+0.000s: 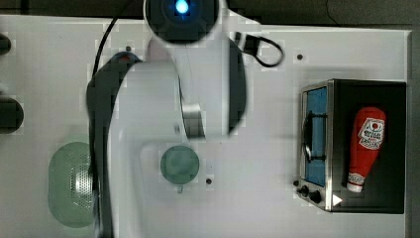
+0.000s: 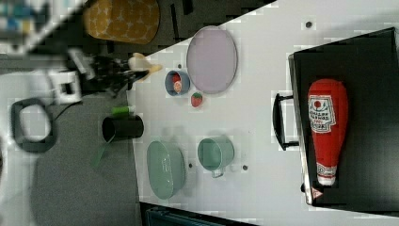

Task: Pick banana from plate and place on table.

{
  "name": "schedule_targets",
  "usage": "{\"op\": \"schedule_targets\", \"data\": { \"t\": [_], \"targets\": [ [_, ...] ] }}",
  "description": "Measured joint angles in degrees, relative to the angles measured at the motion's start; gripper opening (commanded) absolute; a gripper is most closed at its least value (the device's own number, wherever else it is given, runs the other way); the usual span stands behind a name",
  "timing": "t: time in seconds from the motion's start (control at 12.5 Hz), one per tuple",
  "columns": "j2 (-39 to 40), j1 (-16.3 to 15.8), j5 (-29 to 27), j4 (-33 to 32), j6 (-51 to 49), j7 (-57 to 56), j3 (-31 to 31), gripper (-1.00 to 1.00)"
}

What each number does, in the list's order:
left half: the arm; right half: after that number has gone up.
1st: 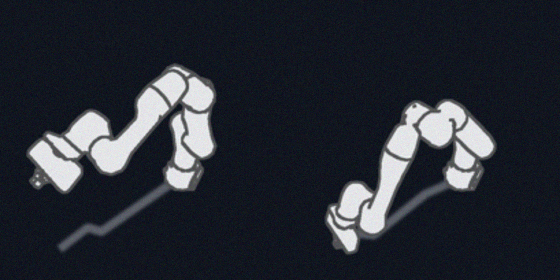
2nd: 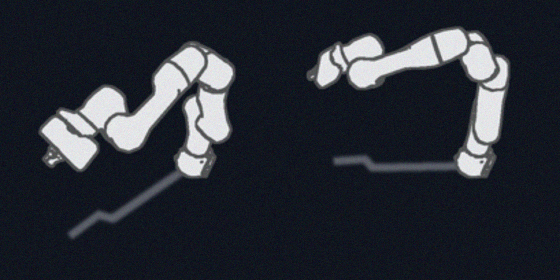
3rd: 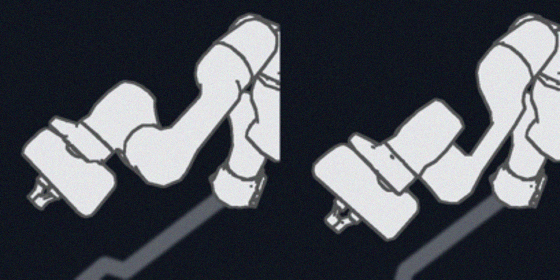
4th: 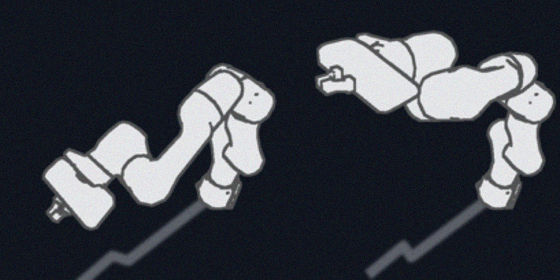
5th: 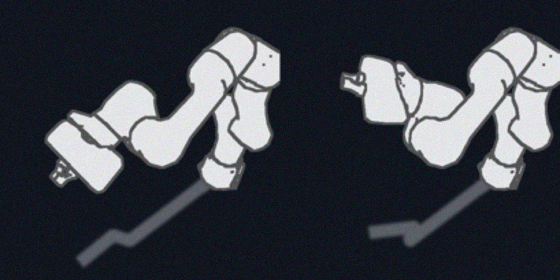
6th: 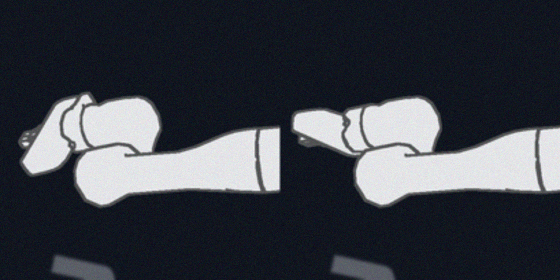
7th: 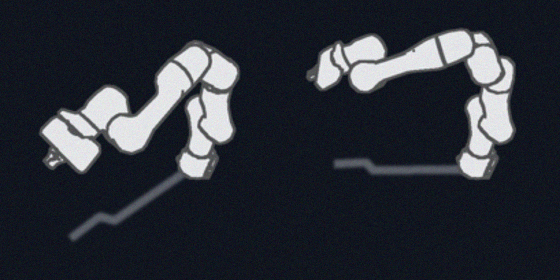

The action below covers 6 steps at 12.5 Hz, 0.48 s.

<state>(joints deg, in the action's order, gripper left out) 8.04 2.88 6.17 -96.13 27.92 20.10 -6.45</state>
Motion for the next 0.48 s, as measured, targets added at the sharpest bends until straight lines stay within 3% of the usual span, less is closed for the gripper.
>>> {"op": "schedule_targets", "data": {
  "t": [0.24, 0.48],
  "targets": [
    [-13.5, 2.1, -1.4, -13.3, 0.1, -0.1, 1.4, -0.49],
    [-17.3, 2.4, -1.1, -25.5, 1.7, -0.1, 4.1, -0.49]
  ]
}}
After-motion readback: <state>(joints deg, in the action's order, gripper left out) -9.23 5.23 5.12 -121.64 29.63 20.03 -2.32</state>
